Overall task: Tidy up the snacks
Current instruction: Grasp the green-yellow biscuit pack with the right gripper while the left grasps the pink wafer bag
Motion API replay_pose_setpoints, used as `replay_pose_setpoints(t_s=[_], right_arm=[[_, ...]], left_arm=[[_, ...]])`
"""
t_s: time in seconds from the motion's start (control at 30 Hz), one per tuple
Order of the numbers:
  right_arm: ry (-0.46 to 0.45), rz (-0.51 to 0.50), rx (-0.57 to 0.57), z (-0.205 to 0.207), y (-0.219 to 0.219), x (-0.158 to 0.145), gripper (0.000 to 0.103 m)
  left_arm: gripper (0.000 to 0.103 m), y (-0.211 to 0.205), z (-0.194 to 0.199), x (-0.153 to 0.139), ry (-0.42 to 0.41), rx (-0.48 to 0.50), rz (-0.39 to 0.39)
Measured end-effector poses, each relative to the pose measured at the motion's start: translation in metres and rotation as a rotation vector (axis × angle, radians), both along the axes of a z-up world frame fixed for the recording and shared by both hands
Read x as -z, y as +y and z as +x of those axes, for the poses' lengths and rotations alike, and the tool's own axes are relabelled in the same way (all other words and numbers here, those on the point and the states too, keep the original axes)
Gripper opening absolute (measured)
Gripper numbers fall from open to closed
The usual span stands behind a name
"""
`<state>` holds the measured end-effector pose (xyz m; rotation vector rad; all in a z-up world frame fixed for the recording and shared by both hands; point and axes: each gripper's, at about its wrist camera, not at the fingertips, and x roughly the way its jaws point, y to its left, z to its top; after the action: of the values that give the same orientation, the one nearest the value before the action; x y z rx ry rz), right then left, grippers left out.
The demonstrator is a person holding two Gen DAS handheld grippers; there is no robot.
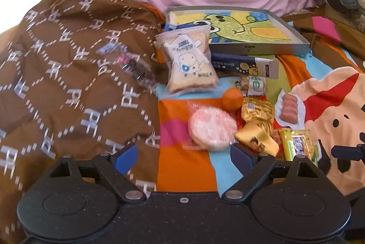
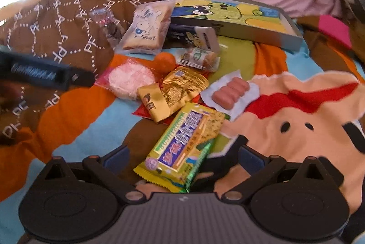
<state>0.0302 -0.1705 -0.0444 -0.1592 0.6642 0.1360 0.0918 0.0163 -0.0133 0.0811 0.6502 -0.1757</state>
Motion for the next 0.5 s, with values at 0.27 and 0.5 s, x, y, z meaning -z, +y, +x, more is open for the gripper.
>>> replay_pose_setpoints(t_s=[0.27, 0.5], right_arm=[[-0.017, -0.120, 0.056, 0.013, 0.012, 0.011, 0.102], [-0.013, -0.087, 0.025, 0.012, 0.001, 0.012, 0.087]], left_arm=[[0.087, -0.020, 0.032, 0.012, -0.045, 0.161, 0.121], [0.086, -0.034, 0.048, 0.028, -0.038, 0.270, 0.197]])
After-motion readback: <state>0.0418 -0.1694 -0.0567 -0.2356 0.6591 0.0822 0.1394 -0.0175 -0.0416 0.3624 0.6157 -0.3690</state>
